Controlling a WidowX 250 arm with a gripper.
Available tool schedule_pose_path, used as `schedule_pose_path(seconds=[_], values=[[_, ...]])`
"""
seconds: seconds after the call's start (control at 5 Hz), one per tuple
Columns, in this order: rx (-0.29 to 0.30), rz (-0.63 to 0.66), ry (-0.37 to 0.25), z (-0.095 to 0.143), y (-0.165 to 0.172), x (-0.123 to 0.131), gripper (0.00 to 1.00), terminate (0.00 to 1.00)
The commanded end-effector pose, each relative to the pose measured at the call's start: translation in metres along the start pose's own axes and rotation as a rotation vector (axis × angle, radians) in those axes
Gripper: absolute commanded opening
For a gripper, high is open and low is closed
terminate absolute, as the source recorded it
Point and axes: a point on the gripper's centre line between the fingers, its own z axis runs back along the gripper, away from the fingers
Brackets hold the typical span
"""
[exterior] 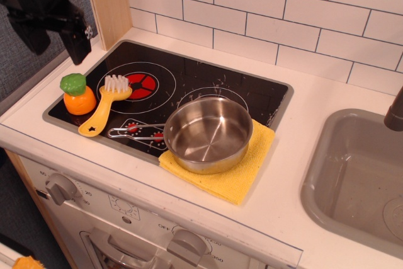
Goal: Move the bottle to the left of the brush.
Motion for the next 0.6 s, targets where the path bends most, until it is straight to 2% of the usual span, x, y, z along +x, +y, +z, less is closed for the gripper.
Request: schedule_pose_path(seconds=[0.0, 0.2, 0.4], values=[[0.006, -0.095, -0.036, 0.0240, 0.0012, -0.0083, 1.00, 0.00], [0.006, -0.095, -0.036, 0.0240, 0.0012, -0.0083, 1.00, 0.00], [0.006, -0.095, -0.036, 0.0240, 0.0012, -0.0083, 1.00, 1.00]])
